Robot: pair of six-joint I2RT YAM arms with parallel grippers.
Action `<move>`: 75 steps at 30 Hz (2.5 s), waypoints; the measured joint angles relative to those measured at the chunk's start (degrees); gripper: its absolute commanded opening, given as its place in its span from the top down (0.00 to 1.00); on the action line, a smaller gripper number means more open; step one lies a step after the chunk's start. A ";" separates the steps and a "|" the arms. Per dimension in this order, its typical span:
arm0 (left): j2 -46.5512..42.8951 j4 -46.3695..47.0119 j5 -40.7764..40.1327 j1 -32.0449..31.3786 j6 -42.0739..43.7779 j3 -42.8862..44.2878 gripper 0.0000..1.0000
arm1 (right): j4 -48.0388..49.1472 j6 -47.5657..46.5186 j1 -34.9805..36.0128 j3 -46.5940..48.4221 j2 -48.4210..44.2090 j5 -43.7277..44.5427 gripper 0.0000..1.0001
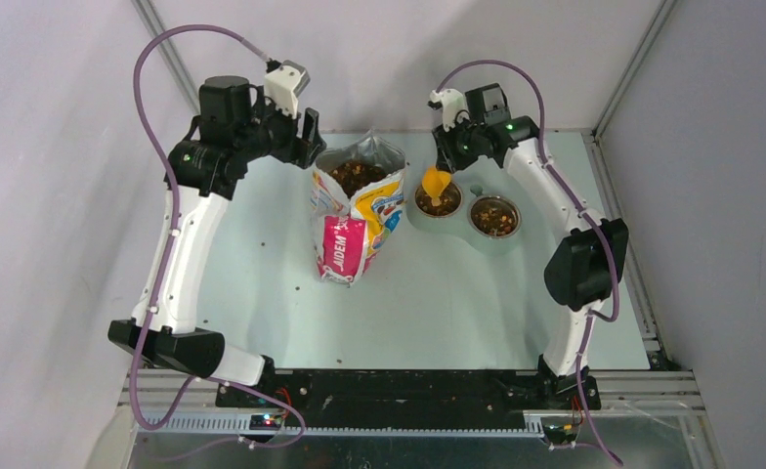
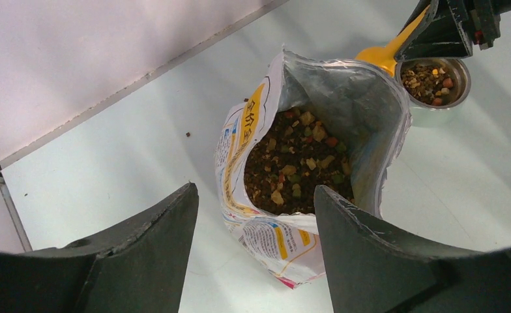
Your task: Serve the pet food
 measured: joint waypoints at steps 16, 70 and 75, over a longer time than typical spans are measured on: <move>0.00 -0.28 -0.44 -0.74 0.57 0.00 0.27 | -0.94 -0.04 0.17 -0.13 1.92 0.37 1.00; -6.19 -2.10 -6.93 -1.27 4.22 -9.66 0.24 | -11.63 7.34 7.43 34.03 -0.81 -11.43 1.00; -9.25 -2.01 -6.95 -1.27 4.46 -12.11 0.24 | -15.04 7.67 8.46 34.07 2.27 -12.46 1.00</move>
